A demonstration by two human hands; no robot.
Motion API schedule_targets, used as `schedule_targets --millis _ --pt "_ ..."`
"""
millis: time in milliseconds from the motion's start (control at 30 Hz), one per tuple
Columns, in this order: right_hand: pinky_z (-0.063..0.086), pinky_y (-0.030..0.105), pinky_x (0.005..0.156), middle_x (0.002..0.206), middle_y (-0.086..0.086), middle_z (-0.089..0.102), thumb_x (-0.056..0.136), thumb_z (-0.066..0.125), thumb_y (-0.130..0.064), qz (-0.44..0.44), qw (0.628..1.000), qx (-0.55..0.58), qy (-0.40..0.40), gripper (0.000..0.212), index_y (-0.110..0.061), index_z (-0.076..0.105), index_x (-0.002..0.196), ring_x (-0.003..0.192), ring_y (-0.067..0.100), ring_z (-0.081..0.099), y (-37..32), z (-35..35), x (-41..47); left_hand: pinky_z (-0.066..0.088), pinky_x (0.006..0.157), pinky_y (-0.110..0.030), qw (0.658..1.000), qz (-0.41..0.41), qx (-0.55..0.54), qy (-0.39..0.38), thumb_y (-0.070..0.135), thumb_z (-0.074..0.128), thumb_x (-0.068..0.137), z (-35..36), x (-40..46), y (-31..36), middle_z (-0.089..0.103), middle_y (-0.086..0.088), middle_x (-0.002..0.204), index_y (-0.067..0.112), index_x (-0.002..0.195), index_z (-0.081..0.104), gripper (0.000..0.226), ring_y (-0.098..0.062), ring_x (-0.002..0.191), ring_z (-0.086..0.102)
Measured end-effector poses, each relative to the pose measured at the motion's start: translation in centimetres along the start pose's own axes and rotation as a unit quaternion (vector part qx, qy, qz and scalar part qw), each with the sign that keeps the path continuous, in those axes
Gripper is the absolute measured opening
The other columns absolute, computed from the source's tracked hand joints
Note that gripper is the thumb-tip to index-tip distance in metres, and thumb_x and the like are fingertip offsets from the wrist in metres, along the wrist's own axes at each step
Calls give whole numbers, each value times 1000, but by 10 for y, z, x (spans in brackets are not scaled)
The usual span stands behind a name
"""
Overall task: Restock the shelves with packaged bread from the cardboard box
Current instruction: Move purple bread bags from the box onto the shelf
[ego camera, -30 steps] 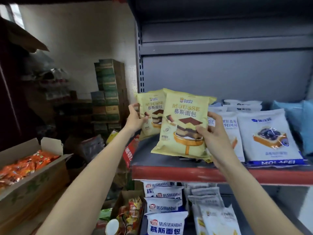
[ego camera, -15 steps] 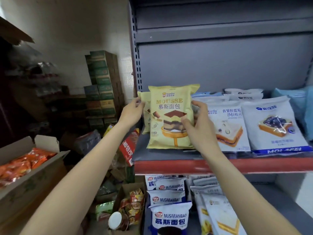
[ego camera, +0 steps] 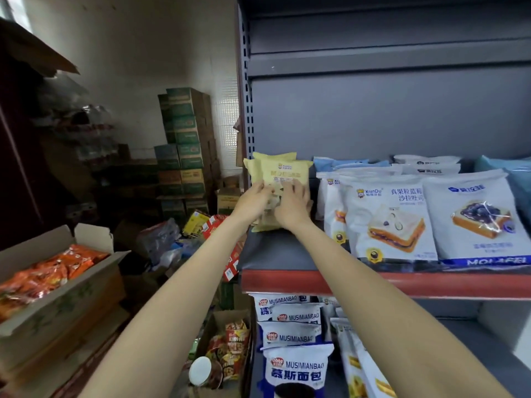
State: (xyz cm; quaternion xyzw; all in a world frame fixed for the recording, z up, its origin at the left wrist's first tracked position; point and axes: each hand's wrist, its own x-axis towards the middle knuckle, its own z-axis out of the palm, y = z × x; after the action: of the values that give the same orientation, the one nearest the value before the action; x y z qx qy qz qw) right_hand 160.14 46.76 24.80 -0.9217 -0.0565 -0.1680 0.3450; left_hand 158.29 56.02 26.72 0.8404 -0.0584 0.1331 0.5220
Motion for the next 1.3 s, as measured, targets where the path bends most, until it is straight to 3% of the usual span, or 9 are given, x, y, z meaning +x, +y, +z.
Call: schedule_targets --millis 133,233,467,567,700,900,1000,1167,1300 --pt "5 42 119 157 17 0 91 39 -2 -55 997 -24 -57 64 -7 13 149 145 31 -3 6 -12 -11 22 111 -31 998 -3 66 2 33 30 102 14 6 5 29 -3 153 17 147 29 48 -21 140 28" --pt "15 37 117 154 17 16 90 40 2 -108 993 16 -43 62 -4 18 148 143 29 14 11 -26 -33 32 107 -34 992 37 107 56 30 31 102 11 -9 9 40 -7 147 17 144 36 45 -24 133 39" --pt "46 31 74 109 -1 64 92 48 -19 -225 957 25 183 30 -19 55 120 96 19 60 56 -61 -150 50 58 -34 902 294 233 214 35 43 93 10 -130 7 71 10 80 26 107 63 26 -12 69 65" --pt "47 31 64 84 -3 67 92 47 -29 -228 947 -7 228 24 -17 63 105 78 18 62 95 -67 -201 44 42 -36 869 355 278 204 34 43 95 32 -176 -8 63 6 57 22 92 69 29 -14 49 59" --pt "48 29 52 71 -7 64 89 57 -25 -196 963 -43 179 12 -17 65 90 66 14 62 166 -65 -273 41 43 -25 864 399 282 122 28 49 92 83 -241 -33 61 11 56 20 85 72 25 -8 50 58" --pt "44 36 56 84 9 65 91 57 -21 23 980 -90 -178 19 -18 63 109 70 31 59 324 -60 -400 49 69 -31 891 128 380 -214 40 47 89 184 -341 -109 69 8 105 31 117 59 32 -21 93 66" --pt "48 44 61 91 15 66 92 55 -20 146 959 -75 -231 20 -16 65 110 77 37 60 401 -60 -465 47 70 -29 873 23 373 -314 35 45 93 238 -387 -139 67 4 108 31 121 56 30 -23 96 63" --pt "52 41 69 98 16 68 91 54 -10 263 921 -75 -277 20 -15 67 105 87 37 63 498 -58 -550 51 73 -31 867 -130 333 -347 25 50 90 329 -455 -198 69 3 101 29 111 62 25 -21 93 65" --pt "47 40 82 118 16 56 92 52 -19 281 883 -168 -336 35 -10 52 126 108 36 54 538 -41 -586 51 78 -30 840 -233 316 -374 27 53 91 380 -509 -242 67 6 108 25 111 63 22 -16 99 64"
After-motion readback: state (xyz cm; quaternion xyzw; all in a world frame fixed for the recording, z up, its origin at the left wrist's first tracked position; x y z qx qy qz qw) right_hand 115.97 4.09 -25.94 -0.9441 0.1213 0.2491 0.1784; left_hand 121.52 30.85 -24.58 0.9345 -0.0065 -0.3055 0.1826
